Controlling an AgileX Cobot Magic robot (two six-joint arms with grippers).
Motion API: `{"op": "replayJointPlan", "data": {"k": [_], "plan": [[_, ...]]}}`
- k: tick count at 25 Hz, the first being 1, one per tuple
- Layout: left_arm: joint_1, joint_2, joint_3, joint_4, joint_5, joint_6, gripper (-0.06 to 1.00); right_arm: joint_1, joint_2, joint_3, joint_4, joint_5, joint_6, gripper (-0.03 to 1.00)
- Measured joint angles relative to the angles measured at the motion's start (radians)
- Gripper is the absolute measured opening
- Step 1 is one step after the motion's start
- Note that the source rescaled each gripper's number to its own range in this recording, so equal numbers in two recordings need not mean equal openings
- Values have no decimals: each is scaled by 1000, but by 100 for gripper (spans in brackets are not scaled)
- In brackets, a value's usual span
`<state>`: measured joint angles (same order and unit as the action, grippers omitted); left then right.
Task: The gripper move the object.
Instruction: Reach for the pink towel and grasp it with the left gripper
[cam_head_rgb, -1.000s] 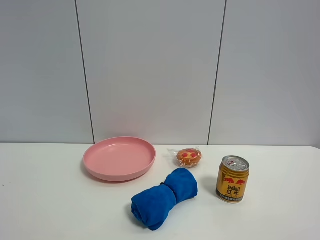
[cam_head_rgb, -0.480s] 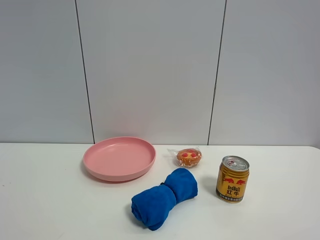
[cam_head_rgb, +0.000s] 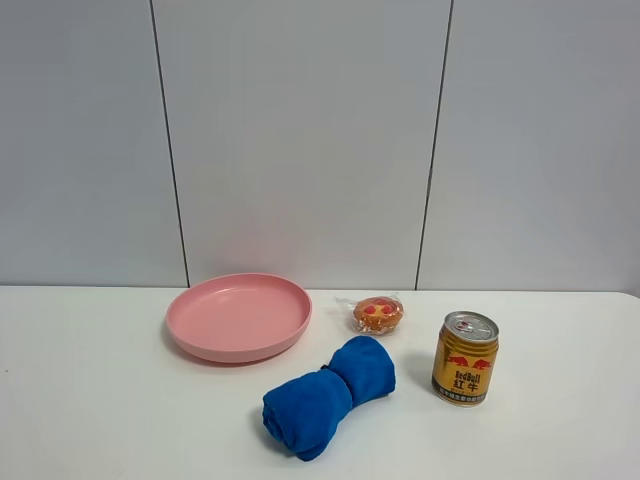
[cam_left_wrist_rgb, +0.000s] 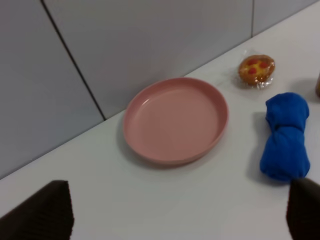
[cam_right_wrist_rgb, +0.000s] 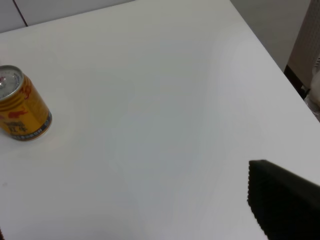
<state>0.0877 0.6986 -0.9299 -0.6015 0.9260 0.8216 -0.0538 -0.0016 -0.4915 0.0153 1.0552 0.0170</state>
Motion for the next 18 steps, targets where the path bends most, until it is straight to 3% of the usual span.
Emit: {"op": "replayJointPlan", "data": {"k": [6,11,18], "plan": [[-35,322,-107,-6,-19,35,94,0,0,0,0,0,0,100],[-197,504,-184,3,-92,40,94,0,0,0,0,0,0,100],[-469,734,-200,77,-248,17,94,0,0,0,0,0,0,100]]}}
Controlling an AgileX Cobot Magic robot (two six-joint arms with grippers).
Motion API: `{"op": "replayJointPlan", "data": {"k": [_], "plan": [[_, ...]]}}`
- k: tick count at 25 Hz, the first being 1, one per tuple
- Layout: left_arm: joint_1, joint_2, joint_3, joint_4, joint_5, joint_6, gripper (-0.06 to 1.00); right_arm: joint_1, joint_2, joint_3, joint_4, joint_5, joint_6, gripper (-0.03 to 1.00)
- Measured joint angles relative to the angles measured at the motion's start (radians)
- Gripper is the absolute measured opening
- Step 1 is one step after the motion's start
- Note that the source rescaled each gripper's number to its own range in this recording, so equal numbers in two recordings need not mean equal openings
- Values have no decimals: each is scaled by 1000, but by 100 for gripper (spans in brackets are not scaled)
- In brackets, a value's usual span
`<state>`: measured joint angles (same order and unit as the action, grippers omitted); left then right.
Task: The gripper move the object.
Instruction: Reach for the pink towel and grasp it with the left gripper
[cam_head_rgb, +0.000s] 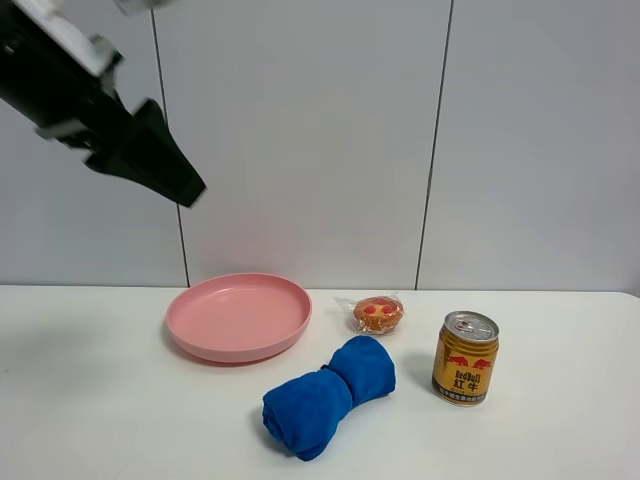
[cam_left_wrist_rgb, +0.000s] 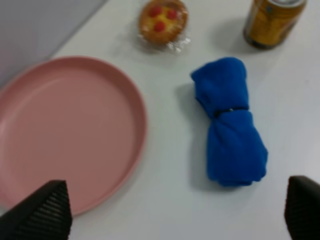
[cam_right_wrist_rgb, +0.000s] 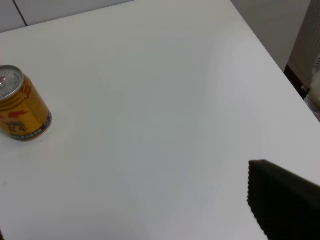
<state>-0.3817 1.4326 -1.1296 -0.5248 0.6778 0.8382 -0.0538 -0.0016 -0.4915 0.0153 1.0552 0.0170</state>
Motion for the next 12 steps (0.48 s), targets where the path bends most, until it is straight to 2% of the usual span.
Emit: {"op": "replayJointPlan", "data": {"k": [6,12], "plan": [[-145,256,-105,20,-32,-88,94,0,0,0,0,0,0,100],[-224,481,-284,42,17,-206,94,0,0,0,0,0,0,100]]}}
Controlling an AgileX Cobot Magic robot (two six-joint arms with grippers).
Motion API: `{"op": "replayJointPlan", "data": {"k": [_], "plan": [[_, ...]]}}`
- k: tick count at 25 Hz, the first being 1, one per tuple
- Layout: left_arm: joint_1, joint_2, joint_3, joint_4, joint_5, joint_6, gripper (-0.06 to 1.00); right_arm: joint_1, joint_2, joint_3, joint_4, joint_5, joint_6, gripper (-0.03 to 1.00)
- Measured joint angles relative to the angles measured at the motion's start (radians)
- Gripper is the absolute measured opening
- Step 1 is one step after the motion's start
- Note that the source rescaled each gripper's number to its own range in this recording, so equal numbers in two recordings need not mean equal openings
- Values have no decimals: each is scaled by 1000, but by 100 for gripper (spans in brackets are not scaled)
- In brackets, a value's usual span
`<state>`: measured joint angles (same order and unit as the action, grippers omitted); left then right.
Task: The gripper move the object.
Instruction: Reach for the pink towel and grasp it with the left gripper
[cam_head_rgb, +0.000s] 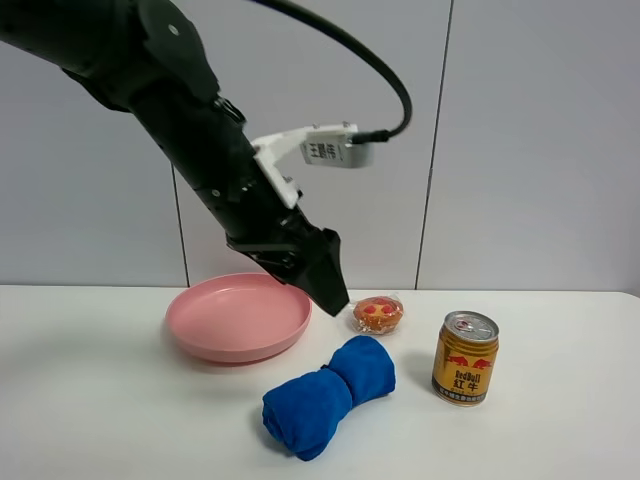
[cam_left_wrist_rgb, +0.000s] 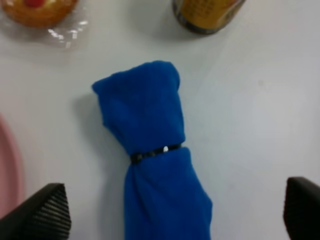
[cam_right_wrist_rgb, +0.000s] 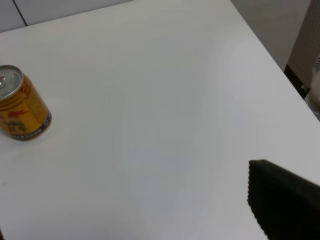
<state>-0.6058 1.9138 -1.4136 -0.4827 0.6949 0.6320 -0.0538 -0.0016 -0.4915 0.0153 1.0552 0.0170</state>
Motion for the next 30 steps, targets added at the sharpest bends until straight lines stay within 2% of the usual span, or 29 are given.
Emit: {"op": "replayJointPlan", "data": {"k": [6,12,22,30], "plan": [[-45,139,-97,88,20,-151,94,0,0,0,0,0,0,100],[-76,222,-115,167,14,-241,94,0,0,0,0,0,0,100],[-105,286,-115,241,-74,-265,94,0,0,0,0,0,0,100],[-132,322,-115,309,-106,-268,94,0,0,0,0,0,0,100]]}}
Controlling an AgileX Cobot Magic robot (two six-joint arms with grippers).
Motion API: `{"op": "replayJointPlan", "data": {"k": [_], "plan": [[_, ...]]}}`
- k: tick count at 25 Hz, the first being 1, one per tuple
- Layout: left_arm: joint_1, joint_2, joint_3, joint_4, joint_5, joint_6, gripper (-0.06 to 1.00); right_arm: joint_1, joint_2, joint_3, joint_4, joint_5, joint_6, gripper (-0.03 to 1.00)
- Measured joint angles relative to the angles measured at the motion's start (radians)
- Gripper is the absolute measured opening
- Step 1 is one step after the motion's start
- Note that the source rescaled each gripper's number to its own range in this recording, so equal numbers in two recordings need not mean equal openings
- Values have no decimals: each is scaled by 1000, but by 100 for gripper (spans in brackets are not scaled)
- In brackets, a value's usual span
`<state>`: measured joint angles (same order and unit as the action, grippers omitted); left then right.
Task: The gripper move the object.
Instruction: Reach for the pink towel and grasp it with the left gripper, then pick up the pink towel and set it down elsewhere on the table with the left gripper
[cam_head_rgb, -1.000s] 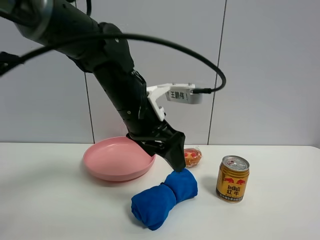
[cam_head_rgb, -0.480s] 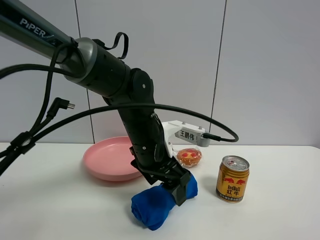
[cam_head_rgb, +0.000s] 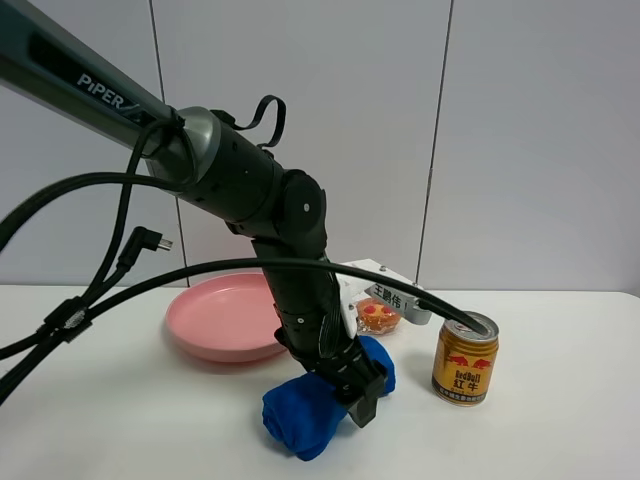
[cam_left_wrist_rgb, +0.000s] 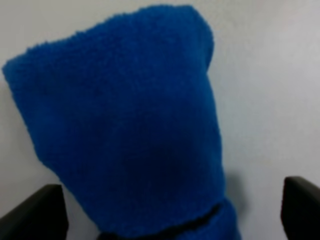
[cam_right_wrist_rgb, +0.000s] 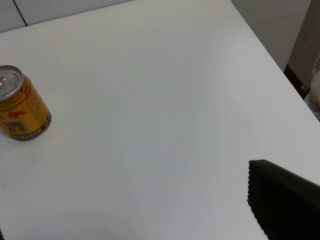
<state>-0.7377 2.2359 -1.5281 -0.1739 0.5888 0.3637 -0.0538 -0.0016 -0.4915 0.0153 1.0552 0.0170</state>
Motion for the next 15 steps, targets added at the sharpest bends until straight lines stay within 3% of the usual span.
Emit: {"op": "replayJointPlan", "data": {"k": [2,4,6,8,10,15], "plan": [[-1,5,0,15,-3,0,90,0,0,0,0,0,0,100],[-2,5,0,30,-8,0,75,0,0,0,0,0,0,100],[-2,5,0,48,-11,0,52,0,0,0,0,0,0,100],[-2,5,0,67,-12,0,20,0,0,0,0,0,0,100],[-2,5,0,72,-12,0,0,0,0,0,0,0,0,100],[-3,-8,0,78,10,0,0,0,0,0,0,0,0,100]]}}
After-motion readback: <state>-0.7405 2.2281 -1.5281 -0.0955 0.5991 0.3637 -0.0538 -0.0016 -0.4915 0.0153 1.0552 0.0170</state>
